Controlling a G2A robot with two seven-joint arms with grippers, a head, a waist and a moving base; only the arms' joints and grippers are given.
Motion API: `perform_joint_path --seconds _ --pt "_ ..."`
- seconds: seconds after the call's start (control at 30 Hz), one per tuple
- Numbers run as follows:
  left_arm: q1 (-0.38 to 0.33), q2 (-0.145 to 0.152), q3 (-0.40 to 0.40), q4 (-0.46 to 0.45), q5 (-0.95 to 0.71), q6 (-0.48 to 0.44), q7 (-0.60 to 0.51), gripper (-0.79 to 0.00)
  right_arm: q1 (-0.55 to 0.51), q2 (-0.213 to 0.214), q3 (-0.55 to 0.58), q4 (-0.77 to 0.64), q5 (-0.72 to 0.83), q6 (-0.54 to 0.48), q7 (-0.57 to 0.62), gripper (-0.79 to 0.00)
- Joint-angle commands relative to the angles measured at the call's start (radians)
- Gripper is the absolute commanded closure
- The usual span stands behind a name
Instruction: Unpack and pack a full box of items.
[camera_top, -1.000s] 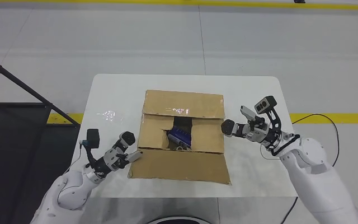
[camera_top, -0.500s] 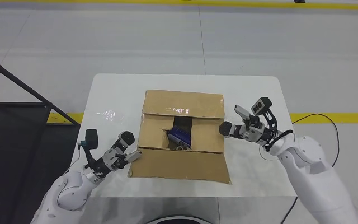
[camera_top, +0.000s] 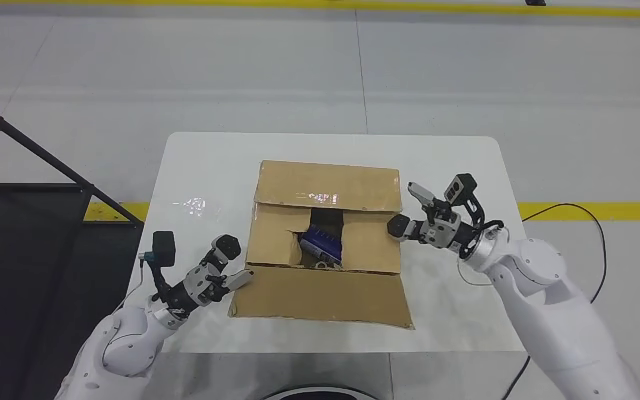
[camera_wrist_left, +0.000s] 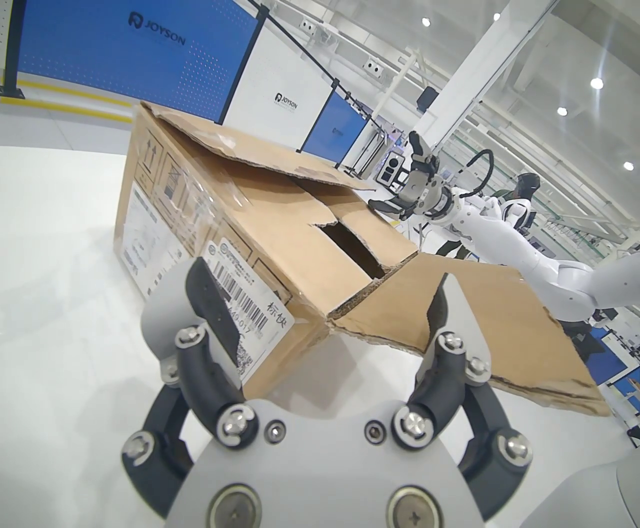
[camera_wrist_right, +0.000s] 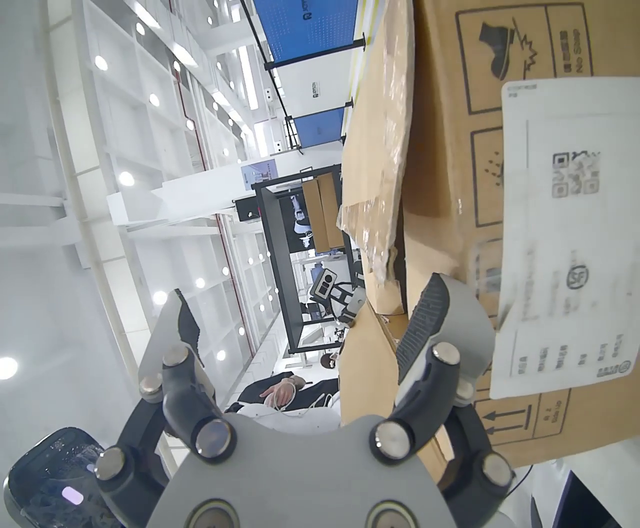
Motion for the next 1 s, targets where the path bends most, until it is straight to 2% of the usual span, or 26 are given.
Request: perform_joint_path --seconds 0.0,0.33,0.57,0.97 --pt "0.000 0.000 0.000 0.000 0.000 0.000 0.000 -0.785 0.005 -0.004 -0.003 0.007 -0.002 -0.007 -0.021 -0.785" --pt "0.000 0.000 0.000 0.000 0.000 0.000 0.000 -0.785 0.059 -0.034 -0.036 0.057 0.009 -0.055 -0.097 -0.785" --pt "0.008 0.001 0.003 -0.015 0.003 0.024 0.003 -0.785 0.122 -0.061 -0.075 0.081 -0.038 -0.067 -0.220 -0.785" --pt "0.036 0.009 -0.027 -0.013 0.046 0.010 -0.005 -0.785 0.232 -0.110 -0.158 0.155 -0.126 -0.088 -0.342 -0.785"
